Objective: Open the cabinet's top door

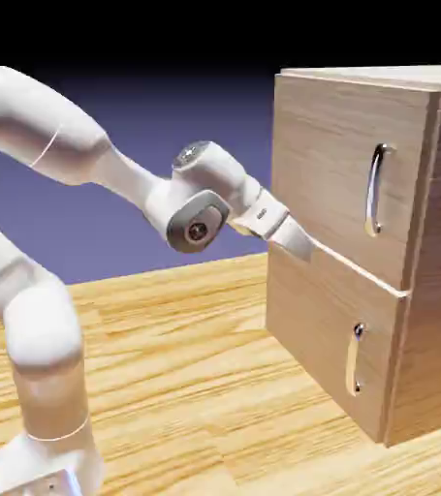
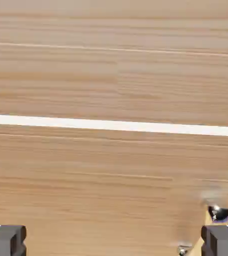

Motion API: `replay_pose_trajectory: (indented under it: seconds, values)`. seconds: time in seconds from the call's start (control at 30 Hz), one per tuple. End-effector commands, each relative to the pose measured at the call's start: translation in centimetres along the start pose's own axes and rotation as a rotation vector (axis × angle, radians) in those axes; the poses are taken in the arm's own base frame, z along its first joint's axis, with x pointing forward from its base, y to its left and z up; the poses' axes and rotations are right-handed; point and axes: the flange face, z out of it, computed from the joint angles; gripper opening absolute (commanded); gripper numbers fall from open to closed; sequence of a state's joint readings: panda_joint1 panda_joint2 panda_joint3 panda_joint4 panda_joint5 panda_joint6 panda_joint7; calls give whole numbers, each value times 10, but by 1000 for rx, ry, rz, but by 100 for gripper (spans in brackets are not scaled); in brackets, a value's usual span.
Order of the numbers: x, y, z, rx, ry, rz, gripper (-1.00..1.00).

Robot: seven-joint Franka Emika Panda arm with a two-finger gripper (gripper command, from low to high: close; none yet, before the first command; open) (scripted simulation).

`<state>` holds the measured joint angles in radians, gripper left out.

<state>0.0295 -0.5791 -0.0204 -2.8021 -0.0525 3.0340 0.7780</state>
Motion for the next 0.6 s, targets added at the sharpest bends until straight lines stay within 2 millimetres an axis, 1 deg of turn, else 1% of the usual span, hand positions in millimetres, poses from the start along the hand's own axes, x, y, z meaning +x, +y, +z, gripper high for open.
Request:
replay_pose_trajectory:
  seconds: [0.0, 0.27, 0.4, 0.57]
  values:
    - [2, -4, -4, 9, 7, -6, 0]
    - [13, -31, -35, 80, 73, -45, 0]
    - [18, -40, -50, 114, 109, -59, 0]
    - [25, -45, -67, 156, 157, -70, 0]
